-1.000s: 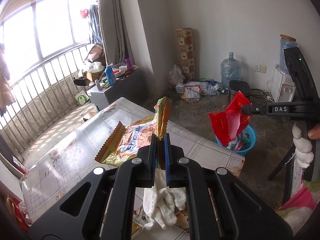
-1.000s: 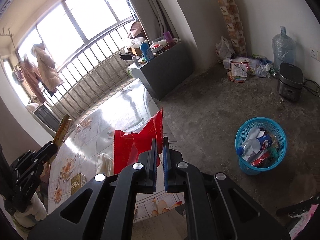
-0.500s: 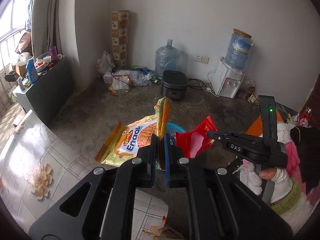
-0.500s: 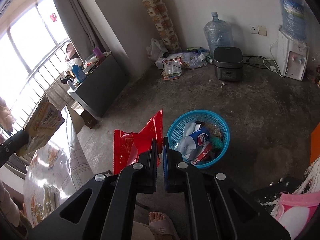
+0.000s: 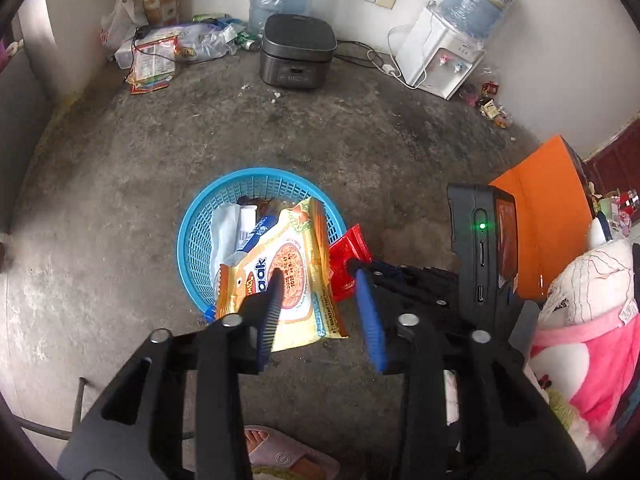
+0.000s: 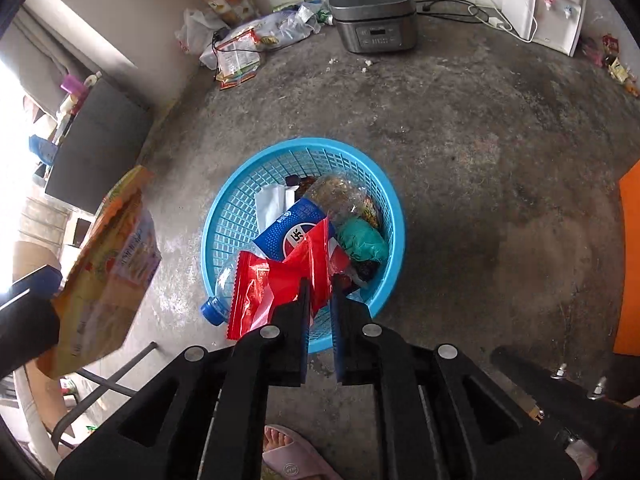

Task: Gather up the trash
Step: 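Carry the snack packet and red bag over the wastebasket and release both, then return both grippers from the wastebasket to the table, then grasp the white gloves with the right gripper and lift them, then grasp the gold LOVE tissue pack with the left gripper while the right gripper holds the gloves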

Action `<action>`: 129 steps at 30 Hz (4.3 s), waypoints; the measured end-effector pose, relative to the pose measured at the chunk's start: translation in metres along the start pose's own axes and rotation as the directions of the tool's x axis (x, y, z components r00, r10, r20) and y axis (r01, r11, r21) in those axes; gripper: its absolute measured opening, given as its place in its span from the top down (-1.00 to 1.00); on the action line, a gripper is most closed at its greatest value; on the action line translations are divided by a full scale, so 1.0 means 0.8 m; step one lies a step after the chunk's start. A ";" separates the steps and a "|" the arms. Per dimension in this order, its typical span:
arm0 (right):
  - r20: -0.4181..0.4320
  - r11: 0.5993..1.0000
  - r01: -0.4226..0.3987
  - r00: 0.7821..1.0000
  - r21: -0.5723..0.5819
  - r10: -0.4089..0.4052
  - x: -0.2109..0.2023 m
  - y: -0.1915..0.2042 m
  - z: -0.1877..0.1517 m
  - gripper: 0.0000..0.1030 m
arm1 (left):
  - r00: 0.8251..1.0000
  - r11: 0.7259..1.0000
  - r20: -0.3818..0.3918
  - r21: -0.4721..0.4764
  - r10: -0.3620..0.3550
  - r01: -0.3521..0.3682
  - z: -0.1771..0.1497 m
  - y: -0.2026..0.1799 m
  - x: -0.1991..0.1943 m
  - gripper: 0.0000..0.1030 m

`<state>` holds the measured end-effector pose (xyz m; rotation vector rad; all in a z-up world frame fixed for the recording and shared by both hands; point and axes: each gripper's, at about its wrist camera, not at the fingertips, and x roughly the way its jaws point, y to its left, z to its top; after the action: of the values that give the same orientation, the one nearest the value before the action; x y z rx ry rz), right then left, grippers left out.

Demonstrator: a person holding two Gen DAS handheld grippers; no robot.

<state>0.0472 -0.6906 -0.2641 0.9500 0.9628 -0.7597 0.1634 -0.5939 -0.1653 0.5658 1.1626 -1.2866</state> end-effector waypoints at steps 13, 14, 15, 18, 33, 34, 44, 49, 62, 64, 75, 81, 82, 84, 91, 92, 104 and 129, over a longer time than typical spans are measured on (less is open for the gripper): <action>0.065 0.982 -0.075 0.996 0.173 0.065 0.028 -0.044 0.005 0.30 | 0.993 0.998 0.118 -0.065 -0.006 0.014 0.033 0.023 -0.021 -0.06; 0.078 0.981 -0.087 0.994 0.175 0.074 0.022 -0.042 0.004 0.30 | 0.990 0.998 0.139 -0.058 -0.003 0.011 0.035 0.021 -0.037 -0.06; 0.091 0.979 -0.099 0.992 0.176 0.084 0.016 -0.038 0.002 0.30 | 0.987 0.999 0.160 -0.053 0.002 0.006 0.036 0.021 -0.051 -0.06; 0.140 0.978 -0.130 0.984 0.166 0.107 -0.011 -0.023 -0.001 0.30 | 0.968 0.999 0.252 -0.040 0.020 -0.010 0.034 0.019 -0.114 -0.13; 0.474 0.933 -0.240 0.810 -0.268 0.345 -0.264 0.155 -0.073 -0.37 | 0.749 0.922 0.540 -0.270 0.385 -0.279 -0.137 0.082 -0.455 -0.76; 0.490 0.926 -0.229 0.796 -0.301 0.356 -0.279 0.167 -0.082 -0.42 | 0.732 0.907 0.539 -0.300 0.416 -0.294 -0.155 0.089 -0.470 -0.76; 0.326 0.746 -0.337 0.742 -0.575 0.586 -0.343 0.283 -0.173 -0.70 | 0.667 0.732 0.379 -0.563 0.641 -0.384 -0.347 0.151 -0.555 -0.76; 0.092 0.636 -0.457 0.764 -0.622 0.638 -0.324 0.325 -0.214 -0.70 | 0.654 0.645 0.301 -0.663 0.694 -0.380 -0.432 0.168 -0.566 -0.76; -0.314 0.525 -0.573 0.806 -0.630 0.502 -0.251 0.392 -0.315 -0.45 | 0.769 0.617 0.222 -0.740 0.600 -0.268 -0.557 0.177 -0.495 -0.65; -0.347 0.520 -0.570 0.814 -0.636 0.467 -0.240 0.400 -0.328 -0.41 | 0.796 0.616 0.199 -0.745 0.571 -0.256 -0.562 0.177 -0.475 -0.63; -0.410 0.539 -0.534 0.845 -0.652 0.342 -0.183 0.427 -0.370 0.71 | 0.860 0.603 0.182 -0.780 0.476 -0.169 -0.574 0.182 -0.422 -0.63; -0.360 0.535 -0.488 0.872 -0.689 0.332 -0.192 0.419 -0.360 0.84 | 0.860 0.601 0.155 -0.774 0.486 -0.200 -0.561 0.195 -0.410 -0.63; -0.348 0.539 -0.478 0.877 -0.694 0.331 -0.194 0.414 -0.355 0.84 | 0.859 0.601 0.150 -0.772 0.489 -0.207 -0.559 0.196 -0.408 -0.63; -0.322 0.551 -0.455 0.889 -0.700 0.325 -0.198 0.405 -0.346 0.85 | 0.862 0.610 0.151 -0.765 0.484 -0.208 -0.554 0.198 -0.401 -0.63; -0.298 0.599 -0.433 0.901 -0.674 0.315 -0.202 0.370 -0.318 0.84 | 0.848 0.649 0.170 -0.722 0.502 -0.239 -0.536 0.198 -0.386 -0.52; -0.297 0.609 -0.433 0.901 -0.665 0.317 -0.202 0.367 -0.315 0.80 | 0.845 0.655 0.171 -0.714 0.506 -0.247 -0.533 0.198 -0.384 -0.48; -0.276 0.664 -0.468 0.883 -0.583 0.380 -0.213 0.369 -0.300 -0.10 | 0.826 0.624 0.080 -0.697 0.558 -0.353 -0.540 0.192 -0.384 -0.44; -0.136 0.625 -0.233 0.970 -0.745 0.200 -0.209 0.399 -0.357 0.38 | 0.805 0.610 0.087 -0.702 0.587 -0.368 -0.537 0.193 -0.385 0.04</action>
<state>0.1645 -0.2846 -0.0833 0.3127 1.0451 -0.0715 0.1994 -0.0493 -0.0915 0.1086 1.0051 -0.3986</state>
